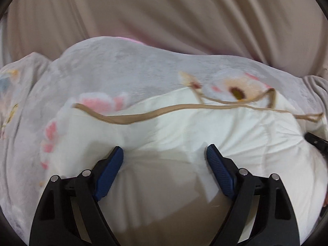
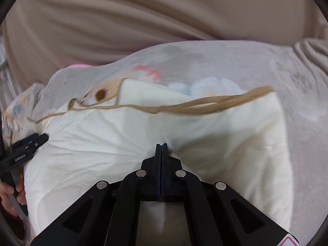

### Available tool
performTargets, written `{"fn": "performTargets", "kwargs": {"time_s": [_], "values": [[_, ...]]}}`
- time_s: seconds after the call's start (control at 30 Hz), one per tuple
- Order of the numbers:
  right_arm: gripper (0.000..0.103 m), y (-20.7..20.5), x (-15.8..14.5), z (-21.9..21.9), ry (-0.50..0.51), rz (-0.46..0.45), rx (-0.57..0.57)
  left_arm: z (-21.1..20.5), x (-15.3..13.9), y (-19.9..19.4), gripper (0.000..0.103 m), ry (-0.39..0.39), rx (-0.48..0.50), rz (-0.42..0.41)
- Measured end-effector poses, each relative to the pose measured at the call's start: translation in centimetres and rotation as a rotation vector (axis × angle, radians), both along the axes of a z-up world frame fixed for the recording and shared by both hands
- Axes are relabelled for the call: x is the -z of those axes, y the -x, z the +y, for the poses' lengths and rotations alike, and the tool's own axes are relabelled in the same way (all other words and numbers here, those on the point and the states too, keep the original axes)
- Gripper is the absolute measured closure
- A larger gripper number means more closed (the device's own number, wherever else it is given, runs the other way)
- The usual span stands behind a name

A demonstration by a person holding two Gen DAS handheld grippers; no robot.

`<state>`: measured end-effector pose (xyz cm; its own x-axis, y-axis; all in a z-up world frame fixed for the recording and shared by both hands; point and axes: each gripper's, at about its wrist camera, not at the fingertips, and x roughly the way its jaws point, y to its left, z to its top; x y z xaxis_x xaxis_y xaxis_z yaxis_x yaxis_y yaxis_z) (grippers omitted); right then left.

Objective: Fold large clothes

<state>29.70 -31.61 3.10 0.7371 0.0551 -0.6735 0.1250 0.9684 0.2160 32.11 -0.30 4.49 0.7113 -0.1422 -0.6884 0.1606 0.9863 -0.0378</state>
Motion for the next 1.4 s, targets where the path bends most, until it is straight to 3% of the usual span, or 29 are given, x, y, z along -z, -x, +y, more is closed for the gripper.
{"fn": "performTargets", "kwargs": {"time_s": [0.13, 0.23, 0.33, 0.5, 0.57, 0.6, 0.73, 0.8, 0.87, 0.97, 1.1, 1.23, 1.4], "values": [[0.103, 0.2, 0.6, -1.9, -0.038, 0.021, 0.039, 4.2, 1.0, -0.9, 0.023, 0.047, -0.092, 0.037], [0.103, 0.2, 0.6, -2.4, -0.032, 0.036, 0.073, 6.2, 1.5, -1.5, 0.026, 0.146, -0.074, 0.079], [0.103, 0.7, 0.6, -3.7, -0.044, 0.041, 0.123, 5.8, 1.5, -1.3, 0.026, 0.108, -0.072, 0.067], [0.103, 2.5, 0.8, -7.3, -0.11, 0.042, 0.253, 6.1, 0.8, -0.8, 0.028, 0.133, -0.064, 0.066], [0.103, 3.1, -0.4, -6.9, -0.05, 0.033, 0.298, 5.3, -0.7, 0.0, 0.028, 0.095, -0.069, 0.047], [0.097, 3.3, -1.4, -5.9, 0.014, 0.019, 0.311, 4.7, -1.6, 0.5, 0.027, 0.087, -0.055, 0.02], [0.095, 2.1, -5.4, 0.4, 0.093, -0.059, 0.143, 0.5, -5.6, 1.4, 0.015, 0.107, 0.044, -0.077], [0.095, -0.2, -6.3, 4.7, 0.134, -0.052, 0.021, -3.1, -6.1, 0.4, 0.014, 0.04, 0.087, -0.081], [0.095, -3.3, -5.7, 8.7, 0.15, 0.007, -0.115, -5.5, -4.9, -1.4, 0.014, -0.027, 0.094, -0.029], [0.096, -7.1, -3.4, 12.5, 0.179, 0.086, -0.197, -7.0, -1.4, -4.1, 0.014, -0.077, 0.086, 0.109], [0.097, -9.8, 0.6, 13.3, 0.179, 0.222, -0.223, -6.5, 0.7, -5.0, 0.013, -0.078, 0.072, 0.171], [0.097, -9.7, 0.6, 13.4, 0.184, 0.228, -0.226, -7.2, 1.3, -4.7, 0.012, -0.126, 0.07, 0.152], [0.097, -10.2, 0.8, 12.5, 0.125, 0.237, -0.2, -6.0, 1.3, -5.1, 0.011, -0.067, 0.081, 0.176]]}}
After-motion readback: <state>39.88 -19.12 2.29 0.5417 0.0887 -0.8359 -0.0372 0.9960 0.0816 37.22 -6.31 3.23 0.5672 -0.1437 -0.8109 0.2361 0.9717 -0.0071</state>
